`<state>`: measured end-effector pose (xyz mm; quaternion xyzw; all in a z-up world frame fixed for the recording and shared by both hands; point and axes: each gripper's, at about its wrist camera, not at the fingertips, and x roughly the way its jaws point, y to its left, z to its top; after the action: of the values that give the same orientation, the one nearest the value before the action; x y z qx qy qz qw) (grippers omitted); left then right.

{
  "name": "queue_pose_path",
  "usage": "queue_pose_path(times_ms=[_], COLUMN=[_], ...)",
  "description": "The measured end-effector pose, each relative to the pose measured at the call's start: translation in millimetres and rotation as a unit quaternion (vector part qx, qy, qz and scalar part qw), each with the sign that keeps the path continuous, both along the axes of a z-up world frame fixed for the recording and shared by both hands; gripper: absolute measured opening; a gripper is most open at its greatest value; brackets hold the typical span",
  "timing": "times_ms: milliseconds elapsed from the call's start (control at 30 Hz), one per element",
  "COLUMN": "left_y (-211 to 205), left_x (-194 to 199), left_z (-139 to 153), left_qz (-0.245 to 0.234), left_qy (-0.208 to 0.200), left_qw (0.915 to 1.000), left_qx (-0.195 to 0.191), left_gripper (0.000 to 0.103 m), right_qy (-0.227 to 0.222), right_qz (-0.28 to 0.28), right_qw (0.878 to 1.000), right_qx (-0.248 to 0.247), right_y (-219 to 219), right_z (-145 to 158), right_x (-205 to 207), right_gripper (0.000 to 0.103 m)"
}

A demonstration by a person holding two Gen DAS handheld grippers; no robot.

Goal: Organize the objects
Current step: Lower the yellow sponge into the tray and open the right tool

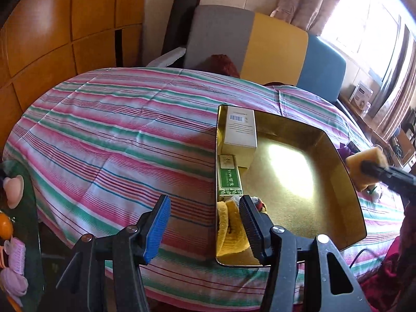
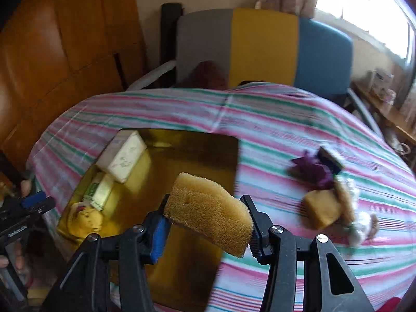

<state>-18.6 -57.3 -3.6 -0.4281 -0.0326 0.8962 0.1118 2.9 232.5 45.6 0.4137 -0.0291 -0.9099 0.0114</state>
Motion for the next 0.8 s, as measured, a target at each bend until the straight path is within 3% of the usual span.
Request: queue_pose_path(times_ms=[300, 633, 733, 800], left_y=[-10, -19, -23, -25], left_x=[-3, -6, -7, -7], left_z=[-7, -20, -21, -20], left_qz=[0.011, 0.021, 0.028, 0.033], left_qy=[-0.009, -0.024, -0.025, -0.024], left_qw=[0.9999, 0.9993, 0.9991, 0.9989], left_qx=[0.009, 0.018, 0.022, 0.024], left_gripper=[0.056, 0.056, 0.055, 0.055], right_qy=[-0.054, -0.119, -0.111, -0.097], right_qz=[0.061, 0.068, 0.07, 0.072], right_qw=[0.996, 0.99, 0.991, 0.993], right_qx=[-0.041, -0.015, -0.007, -0.005], right_y=[-67, -128, -135, -135], right_z=[-35, -81, -81, -76], right_x=[-43, -96, -93, -88], right_gripper=[0.053, 0.056, 0.063, 0.073])
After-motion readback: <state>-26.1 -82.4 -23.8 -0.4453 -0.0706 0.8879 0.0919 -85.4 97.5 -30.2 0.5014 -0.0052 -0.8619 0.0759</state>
